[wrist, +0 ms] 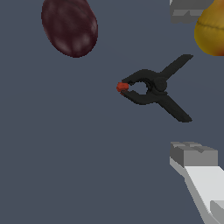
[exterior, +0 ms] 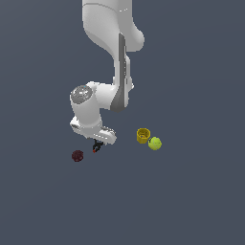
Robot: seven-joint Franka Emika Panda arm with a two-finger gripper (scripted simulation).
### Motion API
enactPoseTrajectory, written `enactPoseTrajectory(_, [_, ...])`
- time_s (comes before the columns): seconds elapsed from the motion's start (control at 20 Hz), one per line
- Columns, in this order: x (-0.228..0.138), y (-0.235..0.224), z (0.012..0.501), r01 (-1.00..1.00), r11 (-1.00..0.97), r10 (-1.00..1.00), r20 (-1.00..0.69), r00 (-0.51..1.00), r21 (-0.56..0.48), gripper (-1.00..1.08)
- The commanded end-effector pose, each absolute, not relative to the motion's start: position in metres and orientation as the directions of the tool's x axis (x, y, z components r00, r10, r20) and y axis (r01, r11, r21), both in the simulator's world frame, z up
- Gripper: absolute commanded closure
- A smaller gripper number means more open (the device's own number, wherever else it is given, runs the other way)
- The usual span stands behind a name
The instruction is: Pick up a designated object from a clutter of objects.
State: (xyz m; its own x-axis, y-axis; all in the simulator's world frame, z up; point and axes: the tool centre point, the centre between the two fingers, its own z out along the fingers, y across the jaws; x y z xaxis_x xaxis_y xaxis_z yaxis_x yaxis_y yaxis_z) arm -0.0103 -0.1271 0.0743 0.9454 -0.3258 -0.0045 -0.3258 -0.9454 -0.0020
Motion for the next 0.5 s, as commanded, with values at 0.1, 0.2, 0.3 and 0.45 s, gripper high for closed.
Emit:
enactPoseTrajectory(0.1, [-0.0137, -0.1329, 0.0647, -0.344, -0.939, -0.344, 0.000, 0.939, 0.000, -0.92])
enactPoseTrajectory(0.2, [-0.0140, -0.1333, 0.0637, -0.345, -0.939, -0.345, 0.000, 0.939, 0.000, -0.92])
enactPoseTrajectory(0.3, [-0.0139, -0.1329, 0.0644, -0.343, -0.939, -0.343, -0.002, 0.939, 0.000, -0.92])
enactPoseTrajectory(0.45, [-0.0141, -0.1328, 0.0598, -0.343, -0.939, -0.343, -0.002, 0.939, 0.000, -0.92])
